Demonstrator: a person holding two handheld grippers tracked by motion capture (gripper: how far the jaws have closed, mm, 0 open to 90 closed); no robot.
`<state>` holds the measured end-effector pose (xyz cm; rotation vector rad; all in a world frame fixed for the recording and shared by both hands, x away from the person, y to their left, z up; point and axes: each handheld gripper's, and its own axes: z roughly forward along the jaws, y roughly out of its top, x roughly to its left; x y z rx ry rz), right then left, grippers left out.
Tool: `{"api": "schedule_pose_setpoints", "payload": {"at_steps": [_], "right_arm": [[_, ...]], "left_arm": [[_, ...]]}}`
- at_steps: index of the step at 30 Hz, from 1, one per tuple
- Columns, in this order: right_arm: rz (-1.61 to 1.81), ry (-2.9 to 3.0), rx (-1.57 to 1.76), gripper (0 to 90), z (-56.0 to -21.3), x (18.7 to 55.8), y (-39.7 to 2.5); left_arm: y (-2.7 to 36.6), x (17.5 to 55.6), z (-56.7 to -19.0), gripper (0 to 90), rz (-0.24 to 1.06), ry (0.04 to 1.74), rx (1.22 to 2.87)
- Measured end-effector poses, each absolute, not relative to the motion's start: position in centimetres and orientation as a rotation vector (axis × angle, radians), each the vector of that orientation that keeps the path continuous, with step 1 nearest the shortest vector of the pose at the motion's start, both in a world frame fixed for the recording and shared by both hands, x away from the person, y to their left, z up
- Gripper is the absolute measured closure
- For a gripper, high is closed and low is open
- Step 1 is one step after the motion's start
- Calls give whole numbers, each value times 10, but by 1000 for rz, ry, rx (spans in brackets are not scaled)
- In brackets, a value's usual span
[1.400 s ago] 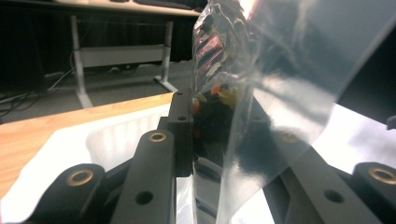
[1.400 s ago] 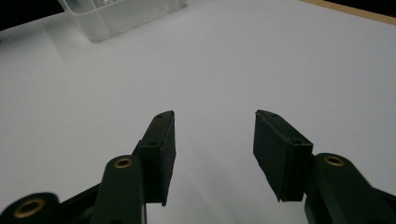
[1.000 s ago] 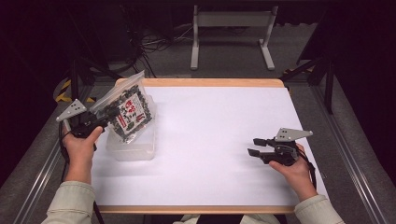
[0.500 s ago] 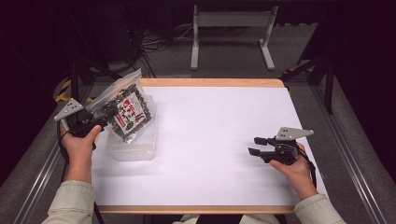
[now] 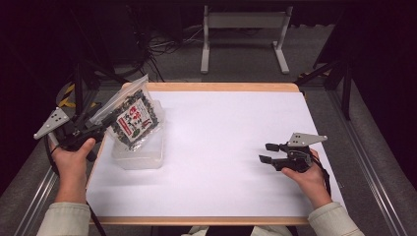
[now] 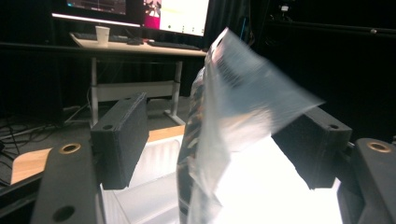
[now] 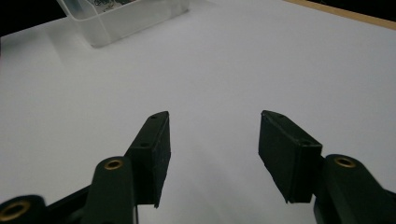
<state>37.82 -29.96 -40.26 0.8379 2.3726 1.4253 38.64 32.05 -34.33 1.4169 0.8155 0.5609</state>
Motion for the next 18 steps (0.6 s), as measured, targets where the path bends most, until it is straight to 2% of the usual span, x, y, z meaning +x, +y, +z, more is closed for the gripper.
{"api": "schedule_pose_setpoints", "payload": {"at_steps": [8,18], "right_arm": [[1437,2363,831,437,-400,381,-298],[1445,2362,820,428,-398,380,-298]], "left_arm": [[320,339,-330,297,621,794,1476],[314,292,-330,320,578,715,1486]]}}
